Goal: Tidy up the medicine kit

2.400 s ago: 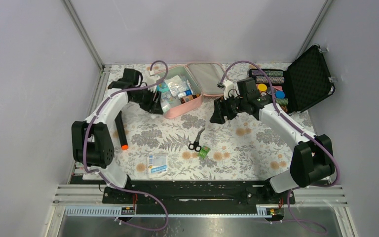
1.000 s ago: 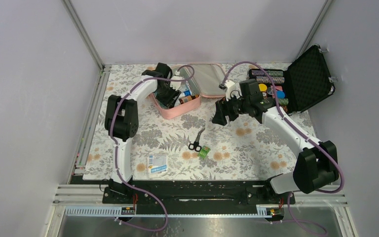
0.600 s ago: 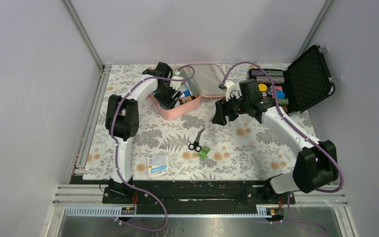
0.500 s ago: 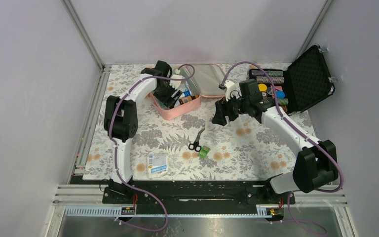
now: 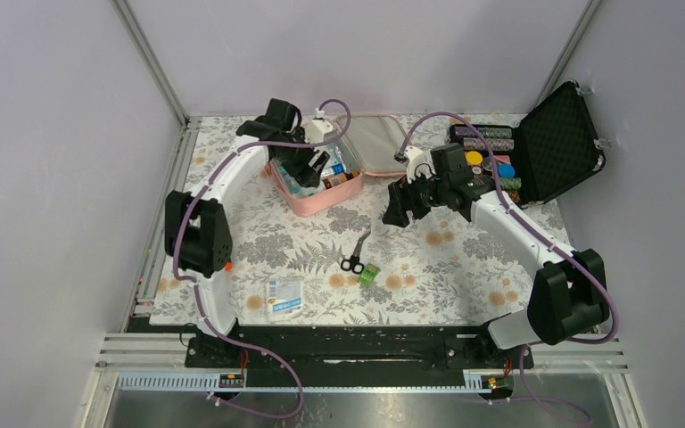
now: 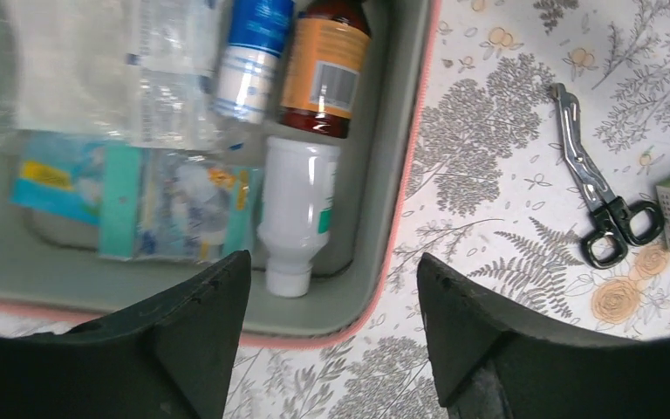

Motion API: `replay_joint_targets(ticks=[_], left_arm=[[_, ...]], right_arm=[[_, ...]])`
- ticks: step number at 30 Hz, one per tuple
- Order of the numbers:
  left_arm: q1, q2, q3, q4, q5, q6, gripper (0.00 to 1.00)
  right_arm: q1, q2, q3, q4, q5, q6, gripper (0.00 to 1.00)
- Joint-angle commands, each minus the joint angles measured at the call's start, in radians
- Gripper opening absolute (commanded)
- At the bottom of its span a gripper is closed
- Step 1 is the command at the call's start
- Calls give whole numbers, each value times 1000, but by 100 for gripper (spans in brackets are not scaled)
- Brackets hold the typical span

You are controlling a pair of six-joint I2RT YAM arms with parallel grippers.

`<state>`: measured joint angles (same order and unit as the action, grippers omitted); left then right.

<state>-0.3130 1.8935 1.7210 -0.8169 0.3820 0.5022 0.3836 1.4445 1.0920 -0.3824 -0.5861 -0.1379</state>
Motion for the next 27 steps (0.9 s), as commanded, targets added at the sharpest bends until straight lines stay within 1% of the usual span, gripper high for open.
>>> replay_joint_targets(ticks=[1, 7, 9, 12, 13, 16, 20, 22, 27], left_arm=[[-11, 73, -28, 4, 112, -37, 66], [-44, 107, -74, 18, 49, -50, 52], [-57, 112, -89, 24, 33, -66, 40], [-75, 111, -108, 15, 56, -125, 17], [-83, 107, -122, 25, 65, -164, 12], [-105, 79, -183, 76, 115, -312, 7], [-127, 33, -279, 197, 214, -565, 0], [-146, 23, -315, 254, 246, -677, 0], [-225, 28, -362, 364, 266, -922, 0]], right_arm=[[5, -14, 24, 20, -1, -7, 77], [5, -33, 7, 27, 11, -19, 77], [5, -36, 4, 29, 11, -20, 77], [5, -33, 6, 29, 8, -19, 77], [5, -30, 7, 28, 7, -16, 77], [5, -27, 9, 29, 3, -14, 77], [5, -25, 9, 29, 9, -15, 77], [5, -24, 9, 29, 11, -17, 77], [5, -31, 4, 28, 30, -23, 77]])
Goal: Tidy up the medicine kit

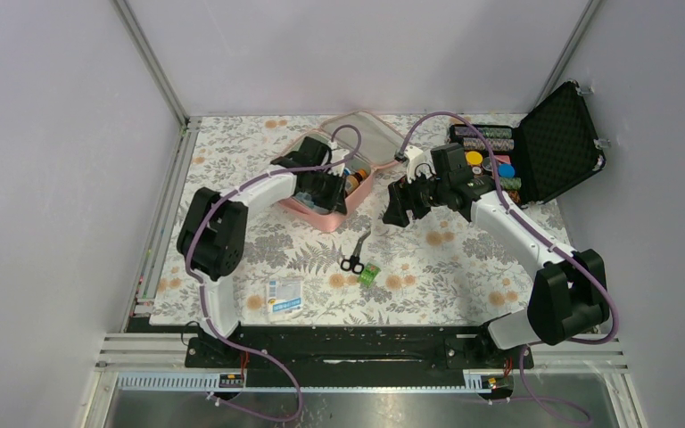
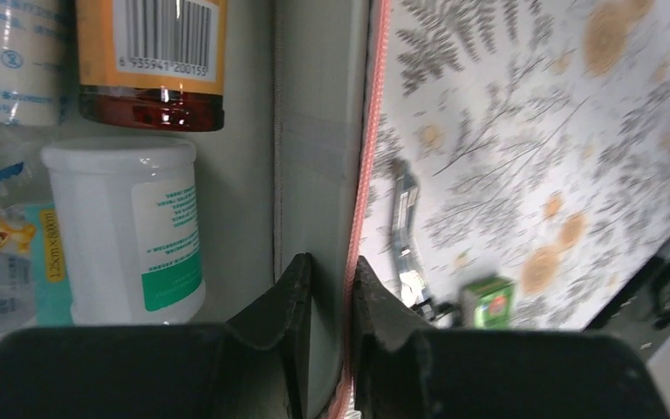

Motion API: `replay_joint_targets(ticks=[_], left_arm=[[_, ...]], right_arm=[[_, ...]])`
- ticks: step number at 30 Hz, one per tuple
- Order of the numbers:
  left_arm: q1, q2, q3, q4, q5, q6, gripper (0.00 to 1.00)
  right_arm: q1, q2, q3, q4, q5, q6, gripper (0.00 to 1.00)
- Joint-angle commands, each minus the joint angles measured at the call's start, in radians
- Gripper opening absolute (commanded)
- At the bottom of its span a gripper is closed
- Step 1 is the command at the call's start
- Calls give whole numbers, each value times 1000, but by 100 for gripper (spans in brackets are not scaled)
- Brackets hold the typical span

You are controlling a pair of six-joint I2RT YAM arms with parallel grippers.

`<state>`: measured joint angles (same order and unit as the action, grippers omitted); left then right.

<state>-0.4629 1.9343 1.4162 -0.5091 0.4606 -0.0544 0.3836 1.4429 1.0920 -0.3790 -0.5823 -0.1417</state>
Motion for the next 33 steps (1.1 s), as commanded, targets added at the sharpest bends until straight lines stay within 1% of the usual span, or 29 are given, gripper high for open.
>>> replay_joint_targets(ticks=[1, 4, 6, 8, 9, 12, 13, 16, 19, 22, 24, 26, 28, 30, 32, 33], left_arm=[[-91, -8, -61, 74, 191, -407, 0], [-134, 22, -21, 59, 189, -424, 5], [-155, 62, 50, 4, 196, -416, 7], [-170, 105, 114, -22, 218, -432, 12], [-175, 118, 130, -24, 225, -441, 16], [-191, 139, 176, -44, 228, -430, 34], [-192, 137, 185, -53, 232, -420, 38], [-184, 100, 195, -80, 215, -367, 46], [-152, 23, 170, -115, 182, -300, 54], [-114, -68, 159, -182, 168, -157, 58], [-95, -132, 152, -239, 157, -28, 60], [-86, -209, 126, -307, 91, 117, 61], [-80, -295, 51, -347, 20, 276, 62], [-74, -394, -70, -378, -38, 448, 63], [-65, -484, -196, -430, -72, 629, 65], [-57, -524, -252, -483, -76, 733, 66]], right_arm=[[5, -35, 1, 25, 30, -24, 77], [5, -37, -5, 26, 39, -32, 77], [5, -31, -4, 26, 43, -35, 77], [5, -25, 1, 25, 47, -33, 77], [5, -24, 4, 25, 50, -32, 77], [5, -25, 9, 20, 59, -32, 77], [4, -27, 11, 17, 60, -33, 77], [3, -40, 7, 14, 63, -35, 77], [1, -47, 3, 15, 73, -30, 77], [-1, -42, -1, 40, 114, -1, 78], [-3, -30, -6, 55, 140, 28, 80], [-3, -12, -4, 61, 155, 52, 80], [-3, 6, 4, 61, 157, 74, 80], [-3, 21, 13, 60, 142, 84, 80], [-3, 34, 22, 58, 120, 90, 79], [-3, 42, 28, 57, 109, 93, 79]])
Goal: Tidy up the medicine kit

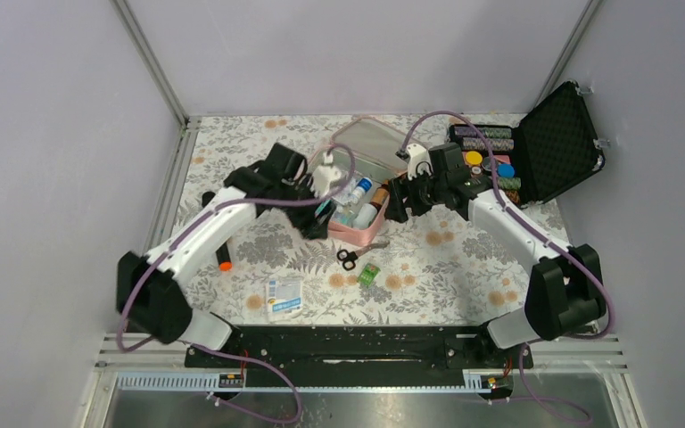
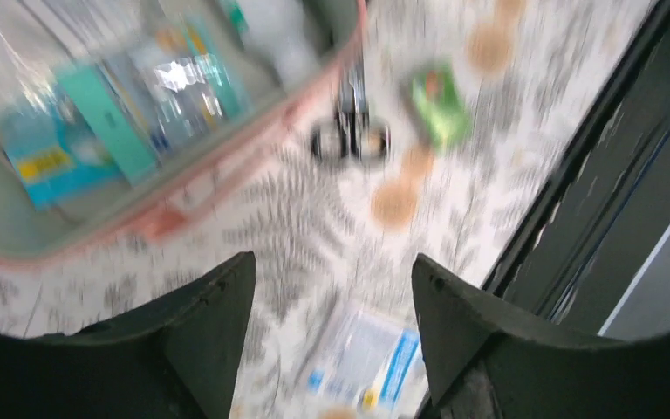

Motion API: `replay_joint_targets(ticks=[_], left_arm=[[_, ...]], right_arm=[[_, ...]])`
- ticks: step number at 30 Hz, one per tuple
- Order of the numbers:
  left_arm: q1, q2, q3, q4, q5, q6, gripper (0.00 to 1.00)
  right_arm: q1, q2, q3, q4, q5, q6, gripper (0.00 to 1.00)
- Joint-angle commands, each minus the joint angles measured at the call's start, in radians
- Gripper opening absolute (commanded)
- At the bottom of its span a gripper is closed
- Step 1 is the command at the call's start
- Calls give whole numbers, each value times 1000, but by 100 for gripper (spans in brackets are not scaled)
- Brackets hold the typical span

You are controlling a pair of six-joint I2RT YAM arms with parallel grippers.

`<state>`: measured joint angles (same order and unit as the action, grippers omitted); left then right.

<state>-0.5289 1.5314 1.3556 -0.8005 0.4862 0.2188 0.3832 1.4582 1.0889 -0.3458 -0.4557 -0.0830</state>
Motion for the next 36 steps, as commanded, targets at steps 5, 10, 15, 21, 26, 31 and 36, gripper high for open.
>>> replay_joint_targets(ticks=[5, 10, 15, 21, 26, 31, 36], left_arm=[[63, -194, -407, -269, -174, 661, 70], [62, -240, -509, -152, -92, 577, 70], [32, -255, -613, -22, -93, 492, 71], [-107, -263, -697, 67, -191, 410, 71], [-228, -237, -753, 177, -361, 339, 71], [-291, -211, -776, 228, -417, 328, 57], [-289, -223, -733, 167, -330, 335, 38]], right_arm=[[-3, 78, 57, 16, -62, 52, 78], [-3, 116, 87, -4, -86, 61, 78], [-3, 113, 92, -12, -96, 59, 77], [-3, 94, 82, -12, -87, 48, 78], [-3, 88, 84, -14, -90, 48, 78], [-3, 86, 86, -19, -90, 45, 78], [-3, 72, 76, -19, -79, 34, 78]])
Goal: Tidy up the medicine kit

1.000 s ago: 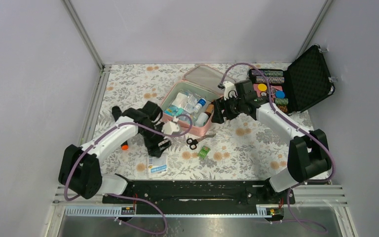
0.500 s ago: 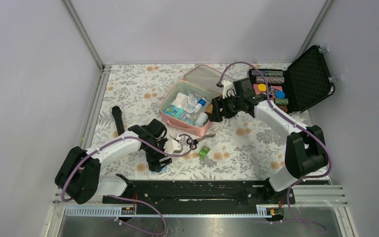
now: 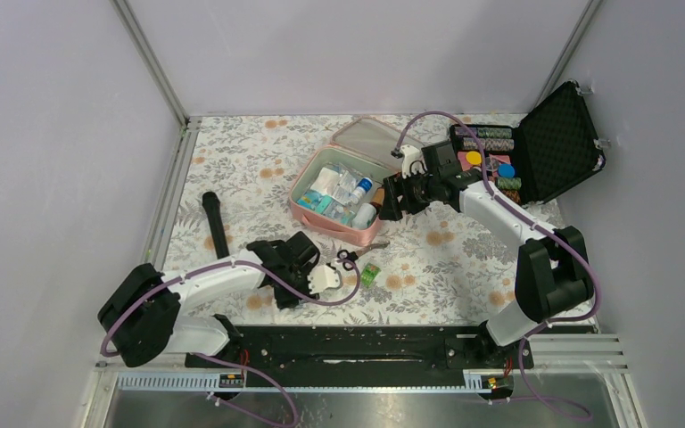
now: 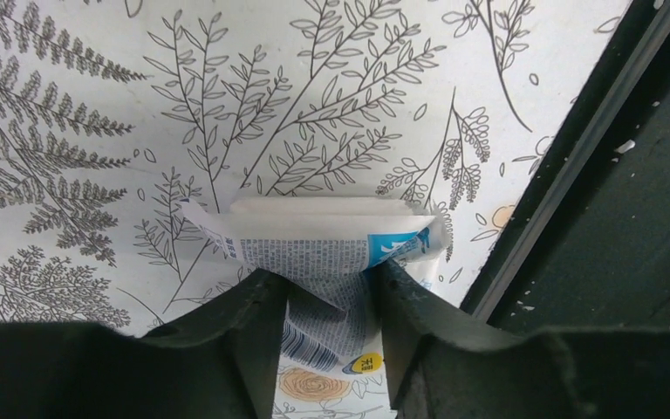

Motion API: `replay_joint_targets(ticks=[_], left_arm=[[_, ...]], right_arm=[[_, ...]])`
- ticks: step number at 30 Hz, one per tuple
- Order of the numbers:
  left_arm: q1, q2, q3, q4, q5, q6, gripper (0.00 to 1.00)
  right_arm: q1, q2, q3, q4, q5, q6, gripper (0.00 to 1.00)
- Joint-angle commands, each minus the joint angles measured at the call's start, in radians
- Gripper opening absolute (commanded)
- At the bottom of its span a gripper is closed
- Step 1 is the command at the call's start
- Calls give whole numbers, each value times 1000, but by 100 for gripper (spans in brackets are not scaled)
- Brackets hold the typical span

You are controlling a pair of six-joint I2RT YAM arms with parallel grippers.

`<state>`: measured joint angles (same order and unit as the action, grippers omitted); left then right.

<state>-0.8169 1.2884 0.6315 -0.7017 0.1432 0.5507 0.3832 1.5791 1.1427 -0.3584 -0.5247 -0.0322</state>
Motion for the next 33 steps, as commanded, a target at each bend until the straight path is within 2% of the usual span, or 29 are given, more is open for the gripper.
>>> replay_joint_targets(ticks=[1, 4, 8, 12, 16, 19, 22, 27, 31, 33], left_arm=[[1, 20, 2, 57, 37, 0, 37], [26, 21, 42, 24, 110, 4, 32], [106, 20, 143, -35, 205, 12, 32], [226, 40, 316, -88, 305, 17, 33], [310, 111, 532, -57, 384, -41, 33], [321, 203, 647, 37, 335, -137, 34], [323, 318, 753, 124, 217, -249, 34], [340, 516, 935, 152, 98, -444, 34], [357, 618, 1011, 167, 6, -499, 33], [362, 659, 1047, 132, -33, -501, 34]], right_arm=[[-3, -53, 20, -7, -9, -18, 78], [-3, -62, 16, -7, -1, -24, 78], [-3, -78, 8, -6, 10, -34, 78], [-3, -86, 2, -6, 17, -42, 78], [-3, -77, 7, -5, 16, -41, 78], [-3, -71, 11, -7, 14, -37, 78], [-3, -68, 13, -10, 14, -38, 78], [-2, -76, 8, -15, 27, -50, 78], [-3, -87, 0, -13, 37, -59, 78], [-3, -93, -3, -9, 69, -53, 83]])
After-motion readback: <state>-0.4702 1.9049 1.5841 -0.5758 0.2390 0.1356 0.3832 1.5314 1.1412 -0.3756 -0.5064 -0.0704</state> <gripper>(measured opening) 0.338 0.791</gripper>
